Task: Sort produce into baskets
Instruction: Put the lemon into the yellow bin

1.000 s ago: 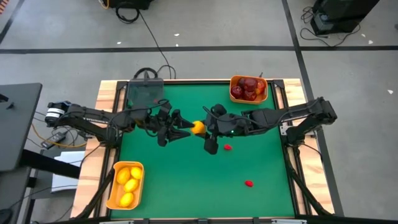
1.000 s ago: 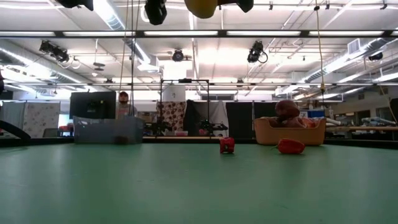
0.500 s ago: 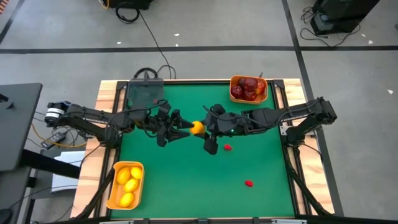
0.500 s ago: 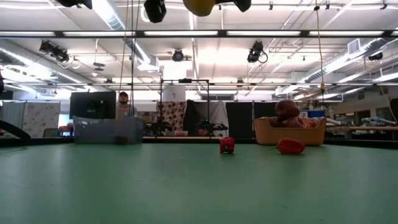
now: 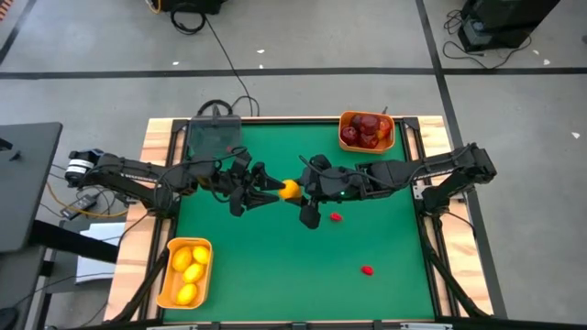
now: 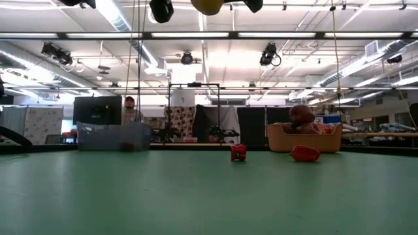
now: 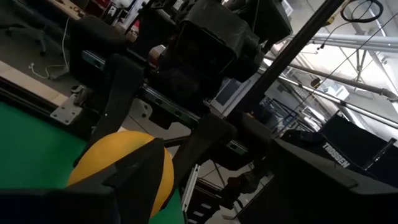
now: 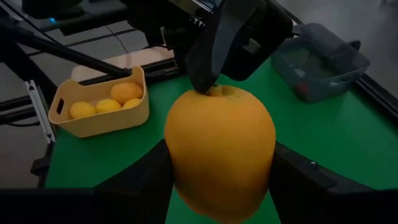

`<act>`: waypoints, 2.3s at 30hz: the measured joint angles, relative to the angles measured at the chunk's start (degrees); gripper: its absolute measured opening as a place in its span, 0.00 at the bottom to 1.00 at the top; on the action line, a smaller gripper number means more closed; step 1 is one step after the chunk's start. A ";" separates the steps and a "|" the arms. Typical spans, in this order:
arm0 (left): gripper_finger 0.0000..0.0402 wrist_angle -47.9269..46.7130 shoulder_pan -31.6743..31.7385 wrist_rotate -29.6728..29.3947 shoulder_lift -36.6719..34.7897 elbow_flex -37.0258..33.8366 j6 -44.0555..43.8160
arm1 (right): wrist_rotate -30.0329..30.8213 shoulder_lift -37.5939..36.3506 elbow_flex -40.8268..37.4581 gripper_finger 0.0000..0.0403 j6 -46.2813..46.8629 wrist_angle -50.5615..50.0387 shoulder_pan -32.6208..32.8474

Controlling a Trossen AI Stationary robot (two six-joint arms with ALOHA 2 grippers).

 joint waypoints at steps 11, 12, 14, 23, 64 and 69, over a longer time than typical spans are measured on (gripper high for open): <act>0.77 0.14 0.00 0.77 -0.04 0.04 1.61 | 0.02 0.02 0.00 0.57 -0.22 1.64 0.28; 0.78 0.16 0.00 0.75 -0.04 0.04 1.63 | 0.02 0.02 0.00 0.57 -0.22 1.69 0.27; 0.79 0.84 0.00 0.73 0.36 0.04 1.57 | 0.07 0.02 0.00 0.57 -0.23 1.60 0.27; 0.83 7.66 -0.02 -2.68 0.72 -0.13 7.65 | 1.06 -0.04 0.15 0.58 0.64 3.54 0.23; 0.82 2.04 -1.31 -6.06 1.18 -0.20 13.23 | -14.83 -0.02 0.17 0.59 2.07 6.94 -0.28; 0.82 2.21 -1.20 -5.42 1.17 -0.15 8.26 | -10.85 -0.04 0.17 0.59 -0.24 7.31 -0.20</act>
